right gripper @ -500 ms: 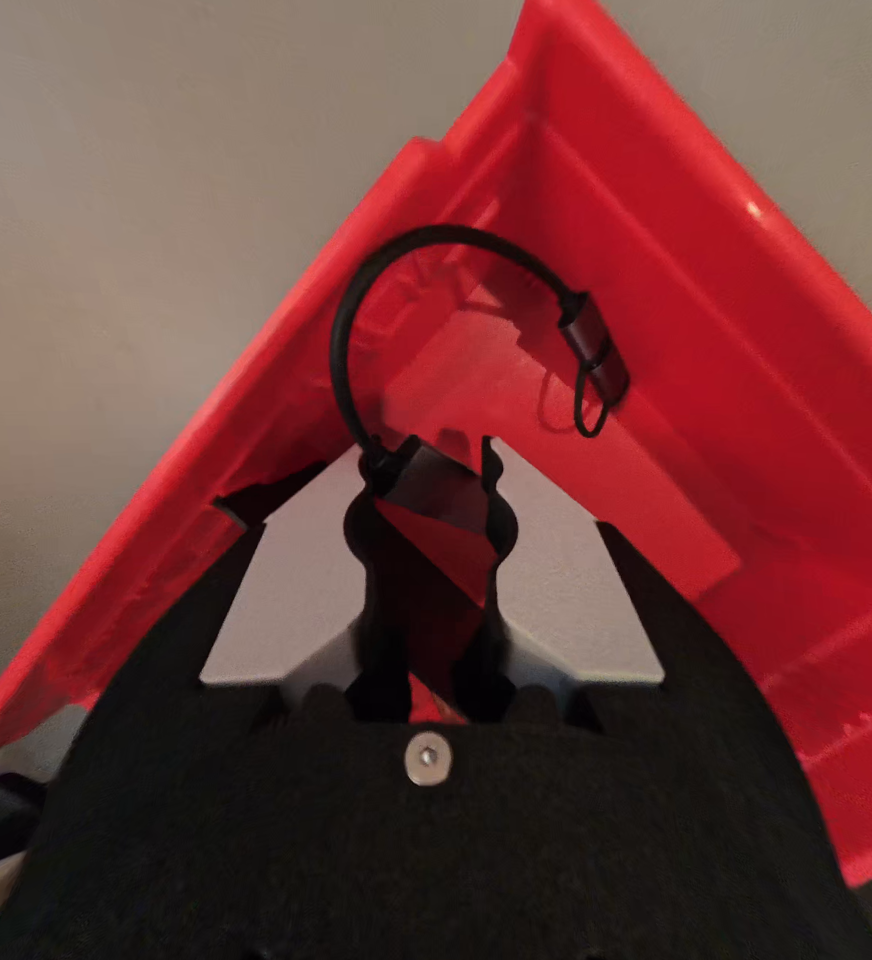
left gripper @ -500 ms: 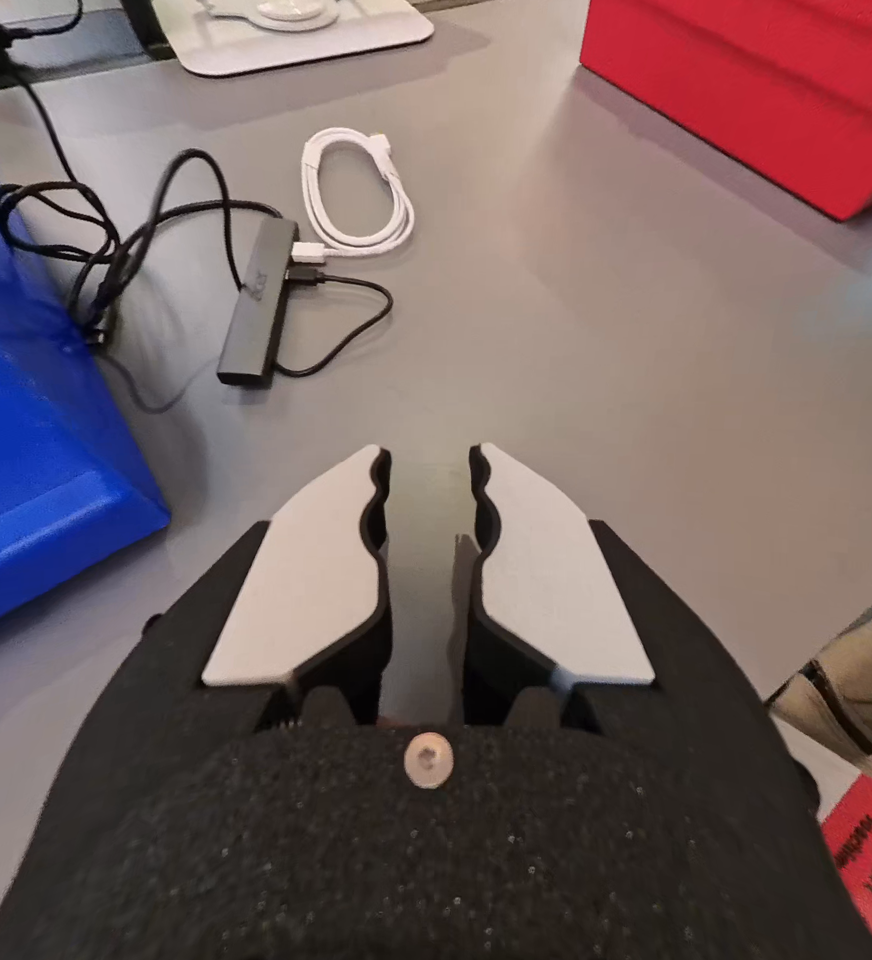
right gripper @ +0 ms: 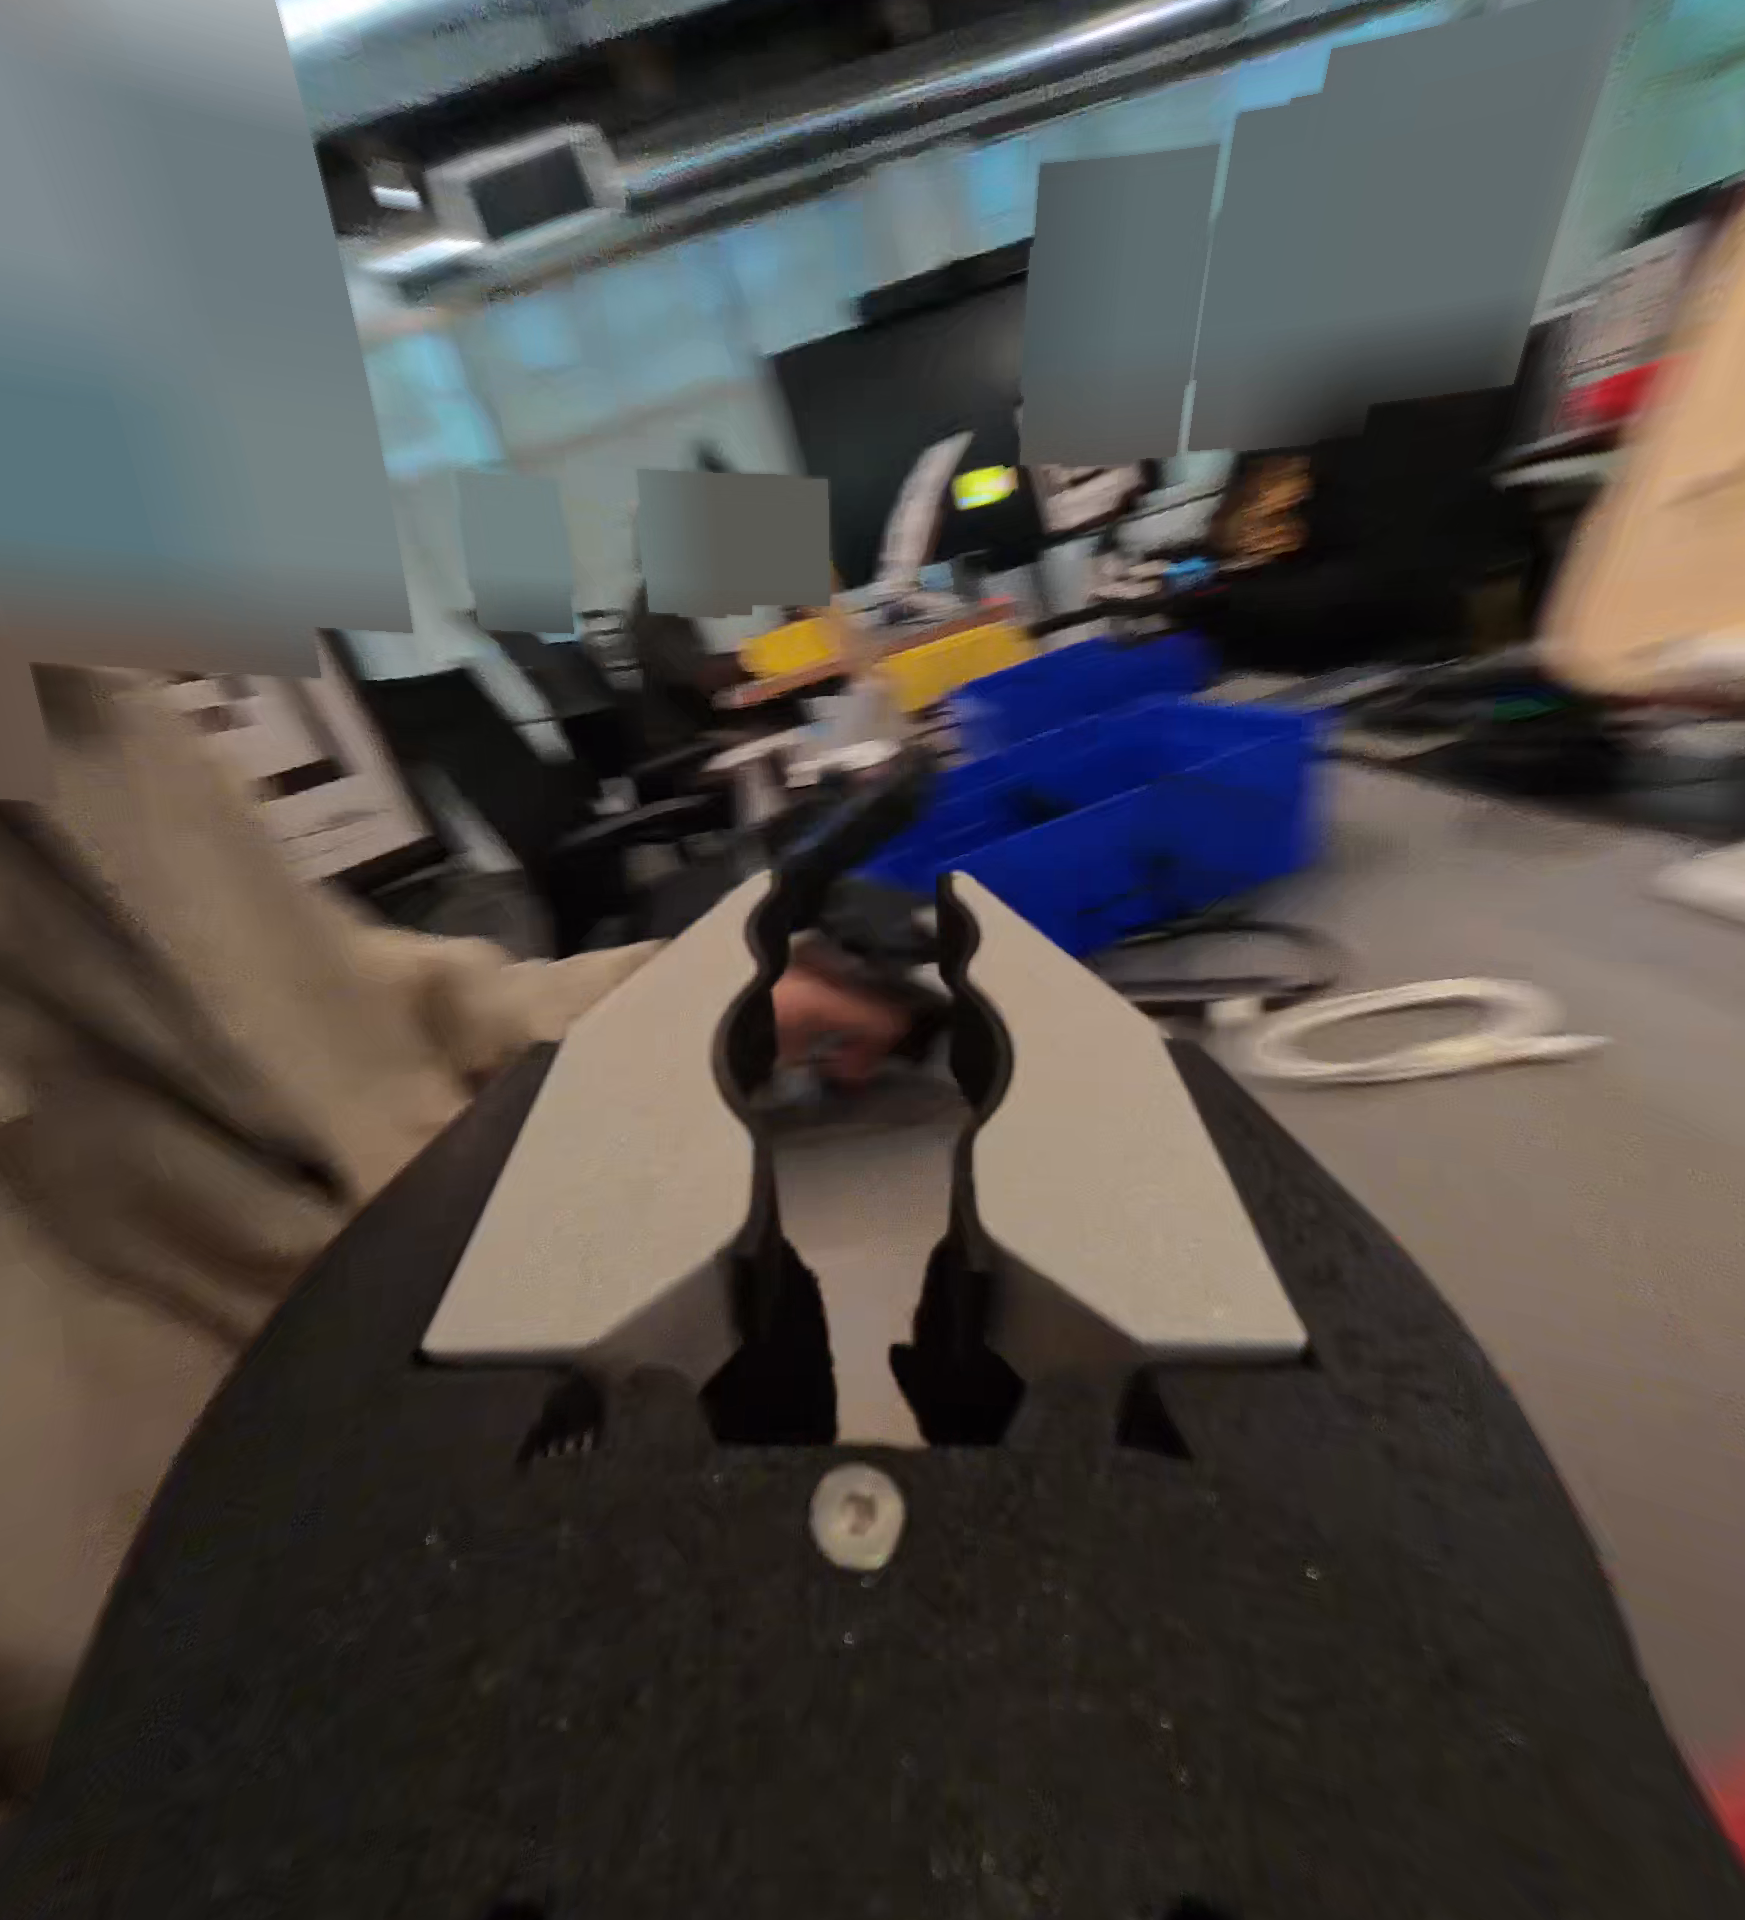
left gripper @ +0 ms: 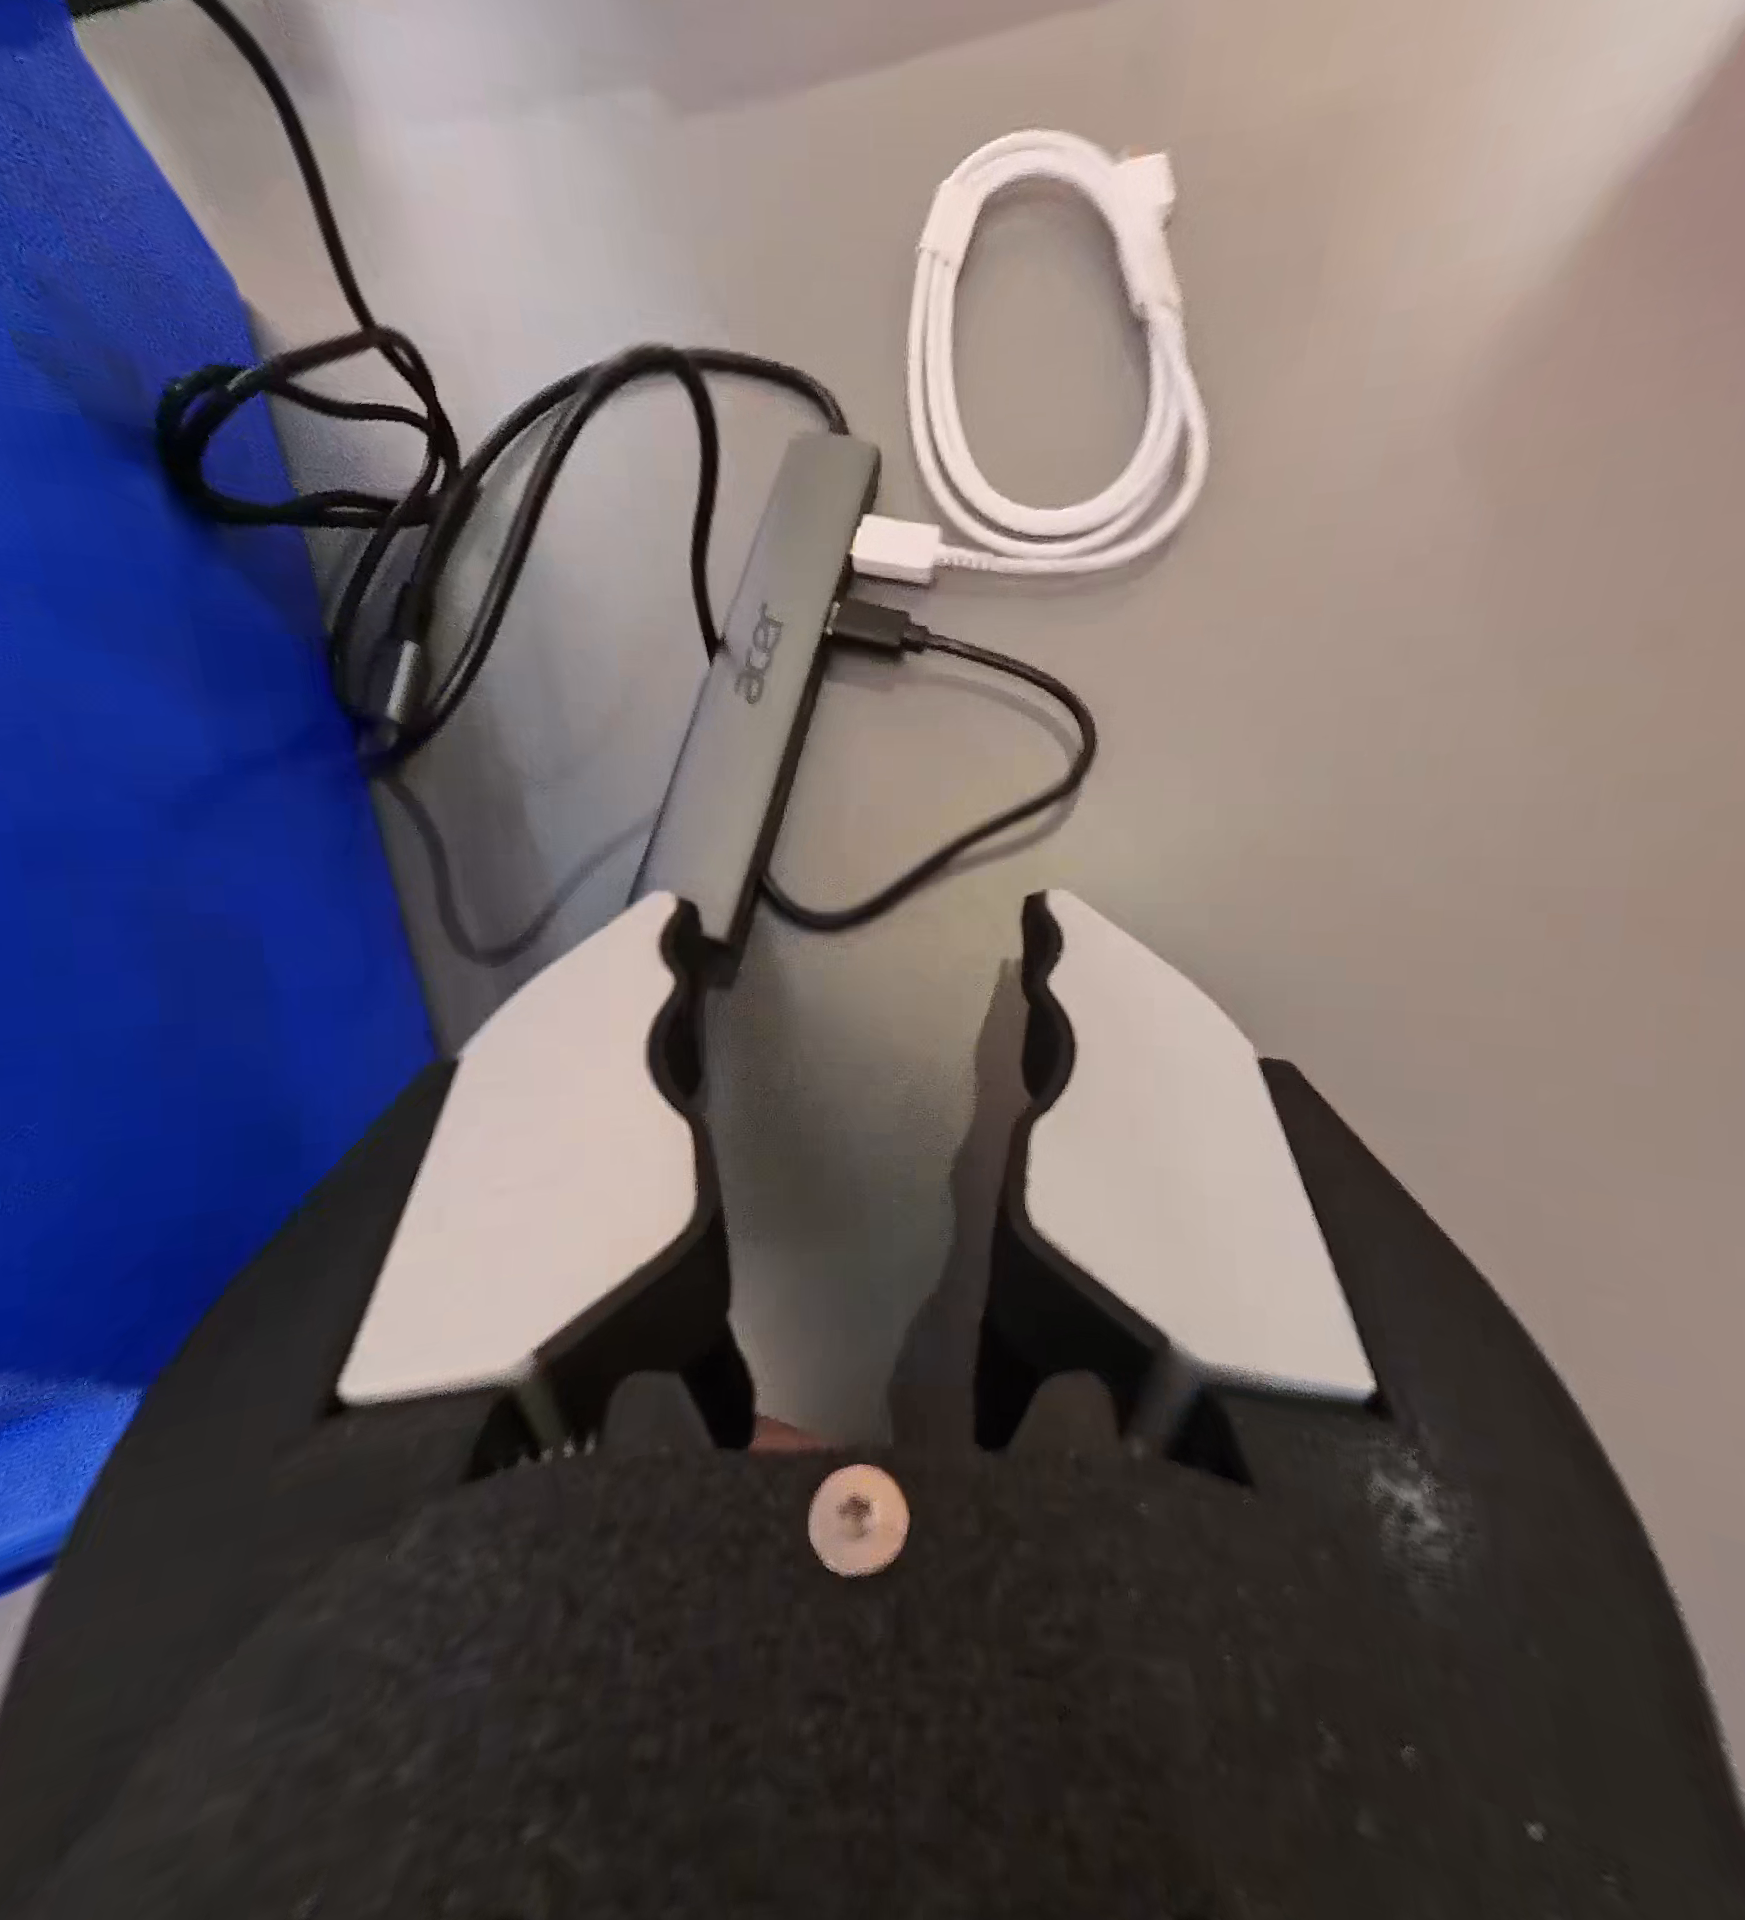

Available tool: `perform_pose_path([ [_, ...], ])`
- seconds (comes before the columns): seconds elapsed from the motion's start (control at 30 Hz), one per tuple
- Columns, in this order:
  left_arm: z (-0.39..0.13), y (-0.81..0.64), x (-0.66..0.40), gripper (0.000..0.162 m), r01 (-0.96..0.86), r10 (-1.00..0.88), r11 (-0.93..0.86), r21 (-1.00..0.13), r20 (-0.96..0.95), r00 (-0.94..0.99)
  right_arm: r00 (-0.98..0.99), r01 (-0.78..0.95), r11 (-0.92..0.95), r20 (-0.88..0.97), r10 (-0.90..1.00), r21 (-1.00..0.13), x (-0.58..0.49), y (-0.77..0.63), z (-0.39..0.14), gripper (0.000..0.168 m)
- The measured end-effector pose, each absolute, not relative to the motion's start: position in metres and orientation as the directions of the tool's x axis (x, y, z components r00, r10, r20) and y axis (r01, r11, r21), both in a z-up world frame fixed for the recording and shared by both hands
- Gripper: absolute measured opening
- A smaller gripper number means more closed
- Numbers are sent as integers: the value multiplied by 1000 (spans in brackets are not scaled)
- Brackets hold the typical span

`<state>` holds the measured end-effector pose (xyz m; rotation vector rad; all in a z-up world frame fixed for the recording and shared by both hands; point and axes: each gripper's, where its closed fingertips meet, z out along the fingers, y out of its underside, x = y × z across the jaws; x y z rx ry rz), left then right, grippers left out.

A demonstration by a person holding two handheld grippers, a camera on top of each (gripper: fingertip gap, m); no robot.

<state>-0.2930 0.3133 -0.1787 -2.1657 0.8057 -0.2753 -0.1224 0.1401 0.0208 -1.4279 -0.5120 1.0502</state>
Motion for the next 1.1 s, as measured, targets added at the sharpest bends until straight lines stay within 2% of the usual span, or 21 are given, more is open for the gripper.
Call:
perform_pose_path([
  [0.1, -178, 330, -288, 58, -473, -577, -492, -731, -133, 806, 293, -307, -282, -372, 881, -909, -188, 109, -12, 28],
  [0.17, -175, 335, -286, 58, -516, -549, -435, -738, -236, 801, 185, -223, -365, -407, 895, -904, -217, 91, -35, 31],
  [0.23, -172, 337, -283, 61, -552, -529, -401, -731, -307, 791, 180, -105, -405, -418, 891, -908, -228, 86, -61, 32],
  [0.3, -169, 342, -283, 61, -553, -489, -416, -722, -336, 805, 177, -80, -431, -439, 881, -899, -225, 85, -71, 32],
  [0.43, -173, 353, -295, 63, -502, -434, -531, -683, -290, 853, 199, -178, -436, -466, 862, -882, -201, 93, -61, 32],
  [0.53, -189, 357, -302, 52, -384, -381, -650, -656, -156, 911, 223, -252, -412, -467, 856, -876, -185, 99, -52, 31],
  [0.57, -191, 355, -298, 44, -350, -389, -672, -652, -92, 917, 213, -267, -413, -471, 856, -871, -182, 98, -50, 31],
  [0.63, -193, 350, -293, 40, -347, -432, -675, -651, -32, 901, 172, -293, -424, -484, 858, -857, -180, 94, -43, 31],
  [0.73, -193, 344, -287, 26, -408, -534, -617, -673, -23, 845, 150, -300, -422, -479, 865, -856, -181, 90, -40, 31],
  [0.9, -188, 332, -279, 23, -446, -619, -534, -719, -27, 785, 197, -291, -428, -491, 848, -856, -181, 97, -46, 30],
  [1.0, -163, 318, -269, 22, -456, -678, -424, -782, -60, 732, 293, -274, -433, -504, 813, -859, -180, 113, -59, 29],
  [1.1, -121, 300, -254, 22, -483, -735, -263, -835, -151, 661, 474, -249, -487, -544, 693, -837, -171, 144, -87, 31],
])
